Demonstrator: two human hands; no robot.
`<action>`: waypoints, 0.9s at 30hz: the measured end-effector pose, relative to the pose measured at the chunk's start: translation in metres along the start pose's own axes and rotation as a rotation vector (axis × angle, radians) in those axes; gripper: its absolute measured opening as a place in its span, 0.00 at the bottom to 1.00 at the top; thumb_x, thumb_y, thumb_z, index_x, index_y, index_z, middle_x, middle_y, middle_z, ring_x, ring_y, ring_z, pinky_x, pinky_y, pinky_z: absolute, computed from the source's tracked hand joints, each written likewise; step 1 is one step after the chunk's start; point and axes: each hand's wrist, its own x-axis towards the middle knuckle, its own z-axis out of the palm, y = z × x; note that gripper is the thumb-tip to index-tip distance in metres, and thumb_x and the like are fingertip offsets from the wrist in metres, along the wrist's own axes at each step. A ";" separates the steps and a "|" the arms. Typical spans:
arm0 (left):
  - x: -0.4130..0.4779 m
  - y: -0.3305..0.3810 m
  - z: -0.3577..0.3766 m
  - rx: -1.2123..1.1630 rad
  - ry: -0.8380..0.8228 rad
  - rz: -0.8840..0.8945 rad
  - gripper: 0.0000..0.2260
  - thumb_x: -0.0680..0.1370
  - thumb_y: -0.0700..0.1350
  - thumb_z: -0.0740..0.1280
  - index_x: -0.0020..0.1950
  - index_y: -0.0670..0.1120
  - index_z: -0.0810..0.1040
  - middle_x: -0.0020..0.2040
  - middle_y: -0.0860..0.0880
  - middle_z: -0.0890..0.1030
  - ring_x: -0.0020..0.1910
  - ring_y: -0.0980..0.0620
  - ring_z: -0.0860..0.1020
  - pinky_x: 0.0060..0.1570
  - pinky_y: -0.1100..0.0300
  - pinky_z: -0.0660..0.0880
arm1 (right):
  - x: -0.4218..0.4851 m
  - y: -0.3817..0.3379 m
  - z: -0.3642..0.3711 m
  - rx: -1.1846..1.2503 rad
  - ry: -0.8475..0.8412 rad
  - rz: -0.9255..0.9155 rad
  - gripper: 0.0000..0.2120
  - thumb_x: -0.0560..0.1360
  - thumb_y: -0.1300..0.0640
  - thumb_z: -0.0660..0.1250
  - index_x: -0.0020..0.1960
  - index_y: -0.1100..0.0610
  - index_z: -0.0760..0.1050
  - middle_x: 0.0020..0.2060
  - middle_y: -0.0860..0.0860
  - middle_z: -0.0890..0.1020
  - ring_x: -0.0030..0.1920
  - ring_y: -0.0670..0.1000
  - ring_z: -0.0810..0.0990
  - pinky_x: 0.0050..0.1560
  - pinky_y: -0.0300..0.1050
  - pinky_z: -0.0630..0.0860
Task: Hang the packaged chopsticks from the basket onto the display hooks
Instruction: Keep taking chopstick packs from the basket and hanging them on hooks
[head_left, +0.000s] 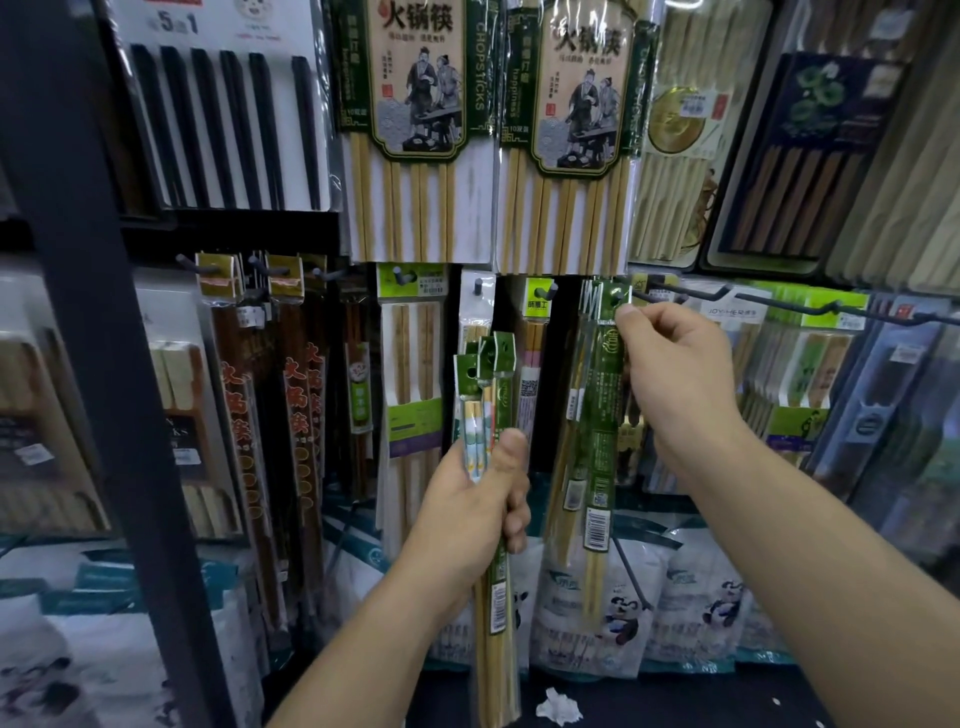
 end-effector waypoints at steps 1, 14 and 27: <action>0.000 0.000 0.000 -0.042 0.001 -0.020 0.34 0.66 0.74 0.72 0.51 0.45 0.73 0.32 0.51 0.73 0.27 0.54 0.69 0.26 0.61 0.70 | 0.000 0.000 0.000 -0.003 0.004 0.004 0.16 0.81 0.52 0.66 0.36 0.57 0.73 0.23 0.44 0.67 0.25 0.45 0.64 0.42 0.40 0.73; -0.003 0.003 -0.002 -0.106 -0.050 0.013 0.17 0.80 0.60 0.68 0.48 0.47 0.72 0.37 0.48 0.76 0.27 0.52 0.72 0.26 0.59 0.72 | -0.044 -0.001 0.001 -0.158 -0.215 -0.154 0.06 0.78 0.52 0.71 0.42 0.48 0.81 0.35 0.41 0.81 0.34 0.38 0.77 0.35 0.31 0.74; -0.007 0.005 -0.003 -0.062 -0.031 0.005 0.19 0.78 0.63 0.67 0.52 0.47 0.81 0.39 0.44 0.82 0.33 0.47 0.81 0.31 0.56 0.78 | -0.058 -0.005 0.009 0.095 -0.386 0.034 0.07 0.78 0.53 0.72 0.42 0.52 0.83 0.30 0.46 0.80 0.31 0.42 0.76 0.33 0.33 0.72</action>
